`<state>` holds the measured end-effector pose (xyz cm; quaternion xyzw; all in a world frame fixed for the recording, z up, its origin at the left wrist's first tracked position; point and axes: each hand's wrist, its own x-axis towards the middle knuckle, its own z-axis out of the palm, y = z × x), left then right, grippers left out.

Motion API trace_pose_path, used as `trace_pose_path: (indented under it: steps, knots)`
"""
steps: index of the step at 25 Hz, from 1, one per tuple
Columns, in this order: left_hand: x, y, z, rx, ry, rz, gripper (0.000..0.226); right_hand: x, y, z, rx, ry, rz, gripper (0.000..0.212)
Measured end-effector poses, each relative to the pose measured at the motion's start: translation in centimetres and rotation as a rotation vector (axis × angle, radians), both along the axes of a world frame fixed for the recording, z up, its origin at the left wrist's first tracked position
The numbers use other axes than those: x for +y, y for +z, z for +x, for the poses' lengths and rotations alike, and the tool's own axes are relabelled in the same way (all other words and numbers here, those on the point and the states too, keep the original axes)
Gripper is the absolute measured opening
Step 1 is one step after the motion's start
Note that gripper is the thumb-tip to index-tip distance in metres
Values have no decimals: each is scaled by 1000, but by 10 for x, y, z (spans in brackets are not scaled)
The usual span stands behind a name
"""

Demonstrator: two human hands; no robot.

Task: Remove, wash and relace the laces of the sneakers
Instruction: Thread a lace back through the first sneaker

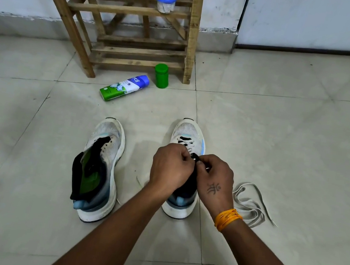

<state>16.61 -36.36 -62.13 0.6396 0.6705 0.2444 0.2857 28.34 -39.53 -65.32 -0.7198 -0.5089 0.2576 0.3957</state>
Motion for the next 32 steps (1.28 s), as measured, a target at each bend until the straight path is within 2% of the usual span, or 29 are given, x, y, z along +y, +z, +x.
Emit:
trace_pose_path:
  steps: [4, 8, 11, 17, 26, 32]
  knots:
    - [4, -3, 2, -103, 22, -112, 13, -2, -3, 3, 105, -2, -7, 15]
    - [11, -1, -4, -433, 110, -371, 18, -4, -7, 5, 124, 21, 41, 12]
    - [16, 1, -10, -535, 86, -465, 8, -6, -7, 3, 99, 31, 79, 9]
    - [19, -5, -9, -508, 81, -453, 7, -7, -9, 2, 40, 43, 133, 12]
    - [25, -7, -19, -537, -65, -496, 6, -12, -5, 0, 185, 3, 120, 18]
    - [29, -7, -14, -503, 44, -455, 4, -15, -3, 3, 195, 25, 172, 22]
